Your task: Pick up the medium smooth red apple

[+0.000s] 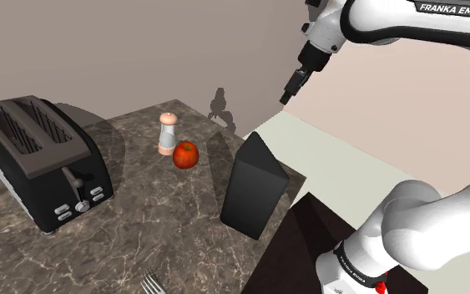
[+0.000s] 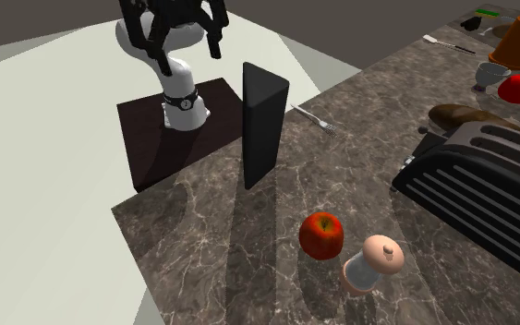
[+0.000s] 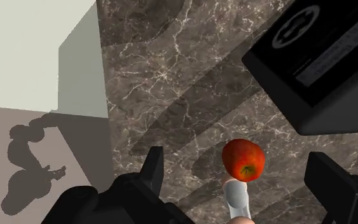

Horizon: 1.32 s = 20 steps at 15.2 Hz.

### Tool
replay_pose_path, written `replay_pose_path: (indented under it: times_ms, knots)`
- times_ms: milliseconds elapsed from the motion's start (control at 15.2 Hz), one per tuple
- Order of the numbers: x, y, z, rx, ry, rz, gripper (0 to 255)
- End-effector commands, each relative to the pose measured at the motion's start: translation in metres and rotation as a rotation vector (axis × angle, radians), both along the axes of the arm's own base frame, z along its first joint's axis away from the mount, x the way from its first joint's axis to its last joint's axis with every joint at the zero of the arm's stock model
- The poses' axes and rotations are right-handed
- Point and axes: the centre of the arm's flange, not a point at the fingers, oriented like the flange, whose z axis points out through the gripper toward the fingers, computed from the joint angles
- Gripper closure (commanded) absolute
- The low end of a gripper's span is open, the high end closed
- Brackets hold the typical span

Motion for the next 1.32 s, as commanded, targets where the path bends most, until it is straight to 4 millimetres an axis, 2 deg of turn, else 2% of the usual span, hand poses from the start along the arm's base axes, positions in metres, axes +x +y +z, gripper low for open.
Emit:
replay_pose_path:
  times_ms: [0,594,1254]
  knots:
    - [0.022,0.003,-0.015,-0.005,0.007,0.058,0]
    - [0.114,0.036,-0.088,-0.025,0.043,0.31,0]
    - [0.201,0.096,-0.175,-0.046,0.084,0.59,0]
